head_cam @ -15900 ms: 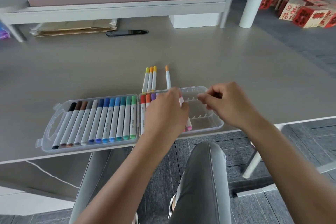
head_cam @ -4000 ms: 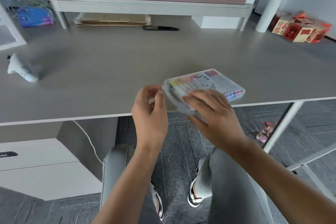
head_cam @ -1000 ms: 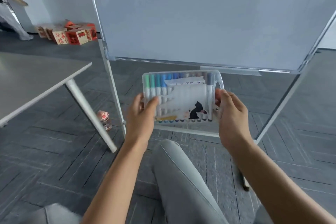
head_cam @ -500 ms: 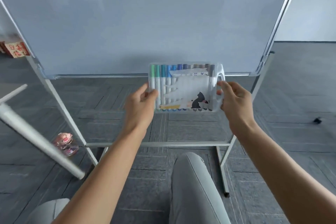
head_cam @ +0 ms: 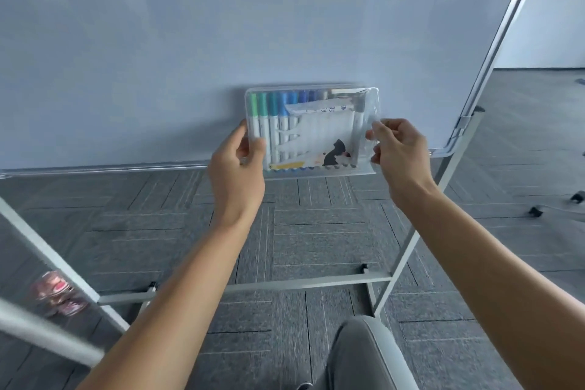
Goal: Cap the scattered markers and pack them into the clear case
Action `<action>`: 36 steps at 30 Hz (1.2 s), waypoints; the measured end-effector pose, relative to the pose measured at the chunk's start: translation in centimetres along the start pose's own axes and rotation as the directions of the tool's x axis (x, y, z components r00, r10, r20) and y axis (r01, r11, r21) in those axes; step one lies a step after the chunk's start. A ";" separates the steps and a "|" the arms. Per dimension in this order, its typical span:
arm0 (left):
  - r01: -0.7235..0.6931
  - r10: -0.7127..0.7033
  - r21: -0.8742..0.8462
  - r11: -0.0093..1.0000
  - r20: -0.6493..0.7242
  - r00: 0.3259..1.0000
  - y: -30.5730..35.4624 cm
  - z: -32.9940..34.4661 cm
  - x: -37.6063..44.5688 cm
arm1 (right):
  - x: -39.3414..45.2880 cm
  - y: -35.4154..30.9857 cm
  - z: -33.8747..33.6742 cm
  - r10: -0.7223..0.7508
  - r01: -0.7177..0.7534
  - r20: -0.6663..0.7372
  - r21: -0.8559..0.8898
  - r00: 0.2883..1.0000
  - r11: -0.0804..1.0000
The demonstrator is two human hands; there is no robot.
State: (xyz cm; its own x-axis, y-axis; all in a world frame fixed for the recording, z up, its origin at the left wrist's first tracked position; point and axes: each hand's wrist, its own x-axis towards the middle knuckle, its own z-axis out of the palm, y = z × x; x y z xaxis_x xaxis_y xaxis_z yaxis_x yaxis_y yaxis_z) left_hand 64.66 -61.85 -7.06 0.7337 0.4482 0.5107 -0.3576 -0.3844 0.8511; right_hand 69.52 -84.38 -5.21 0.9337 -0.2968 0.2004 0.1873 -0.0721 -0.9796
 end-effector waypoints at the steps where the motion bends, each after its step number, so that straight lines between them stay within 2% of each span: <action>1: -0.021 0.021 0.018 1.000 -0.014 1.000 -0.7 0.5 0.5 | 0.5 0.1 0.2 -0.009 0.009 -0.003 -0.002 1.000 1.000; 5: -0.057 0.063 0.088 0.994 -0.063 0.996 -2.8 2.0 1.1 | 1.7 1.1 0.5 -0.036 0.036 -0.015 -0.002 0.999 0.999; 14: -0.121 0.126 0.061 0.991 -0.100 0.987 -3.9 3.0 0.1 | 2.0 2.7 -0.4 -0.080 0.079 -0.019 -0.041 0.997 0.996; 25: -0.123 0.127 0.084 0.989 -0.048 0.991 -4.8 1.7 -0.8 | 0.6 3.5 -0.7 -0.070 0.072 0.030 -0.057 0.997 0.996; 30: -0.095 0.092 0.097 0.991 0.039 0.995 -4.5 1.3 -1.1 | 0.1 3.2 -0.8 -0.054 0.057 0.034 -0.085 0.998 0.995; 34: 0.046 -0.053 0.100 0.994 0.066 0.996 -3.3 0.7 -1.5 | -0.3 3.3 -1.0 0.018 -0.014 0.039 -0.109 0.999 0.994; 36: 0.054 -0.064 0.136 0.989 0.072 0.995 -2.5 0.2 -1.8 | -0.8 3.1 -1.1 0.053 -0.050 0.023 -0.117 0.998 0.992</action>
State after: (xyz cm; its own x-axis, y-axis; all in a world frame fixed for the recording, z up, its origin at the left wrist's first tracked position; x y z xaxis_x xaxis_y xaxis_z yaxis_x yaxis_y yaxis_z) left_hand 64.40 -61.86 -10.12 0.7946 0.4127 0.4453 -0.2357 -0.4663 0.8527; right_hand 68.99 -85.43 -8.42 0.9491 -0.2783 0.1479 0.1034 -0.1682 -0.9803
